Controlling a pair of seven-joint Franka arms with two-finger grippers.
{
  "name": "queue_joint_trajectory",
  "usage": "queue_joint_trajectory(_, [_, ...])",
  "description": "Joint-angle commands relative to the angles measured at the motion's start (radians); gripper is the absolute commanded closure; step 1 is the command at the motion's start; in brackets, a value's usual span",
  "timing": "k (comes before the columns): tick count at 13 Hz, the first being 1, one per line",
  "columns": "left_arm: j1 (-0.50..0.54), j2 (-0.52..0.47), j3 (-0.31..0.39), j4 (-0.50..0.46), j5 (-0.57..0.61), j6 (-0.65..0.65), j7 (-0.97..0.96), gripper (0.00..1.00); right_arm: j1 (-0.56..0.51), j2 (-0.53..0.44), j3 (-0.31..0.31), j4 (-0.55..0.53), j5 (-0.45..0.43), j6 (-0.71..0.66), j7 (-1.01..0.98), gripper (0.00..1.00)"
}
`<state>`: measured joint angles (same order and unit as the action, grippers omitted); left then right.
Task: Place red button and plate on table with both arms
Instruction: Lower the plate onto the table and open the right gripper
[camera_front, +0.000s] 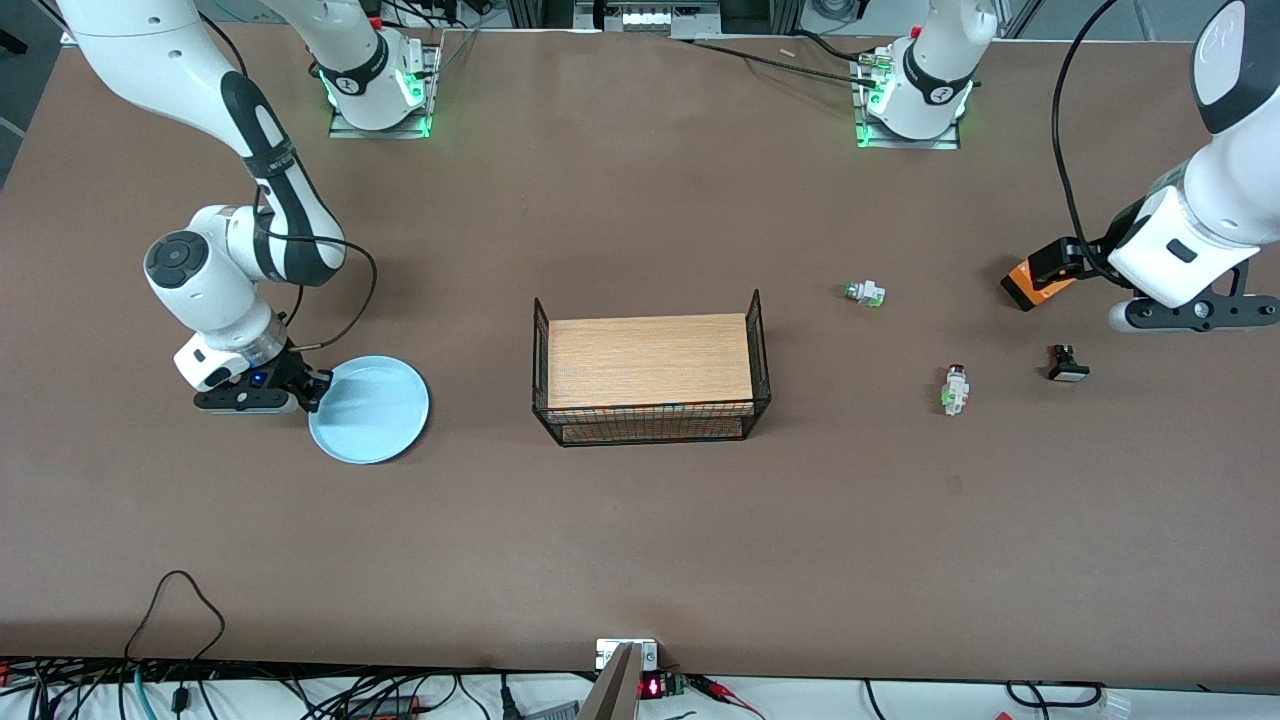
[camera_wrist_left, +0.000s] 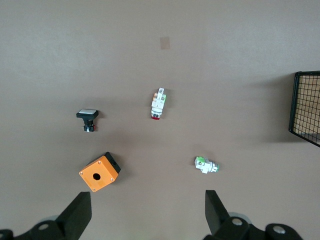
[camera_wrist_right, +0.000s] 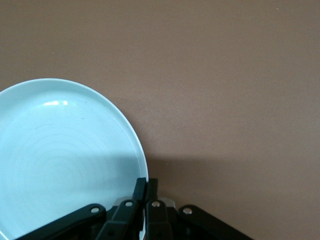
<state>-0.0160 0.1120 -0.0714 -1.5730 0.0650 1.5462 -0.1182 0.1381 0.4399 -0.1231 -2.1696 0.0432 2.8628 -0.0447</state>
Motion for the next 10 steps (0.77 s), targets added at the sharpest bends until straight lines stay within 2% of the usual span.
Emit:
queue_joint_trajectory(1, [-0.002, -0.011, 0.002, 0.007, -0.019, -0.020, -0.006, 0.00, -0.003, 0.014, 0.010, 0.004, 0.018, 0.024, -0.004, 1.00])
queue_joint_trajectory(4, [-0.001, -0.011, 0.002, 0.007, -0.019, -0.020, -0.005, 0.00, -0.003, 0.052, 0.010, 0.007, 0.017, 0.084, 0.002, 1.00])
queue_joint_trajectory(10, [-0.001, -0.011, 0.002, 0.007, -0.019, -0.020, -0.003, 0.00, -0.002, 0.059, 0.011, 0.008, 0.017, 0.087, 0.002, 0.99])
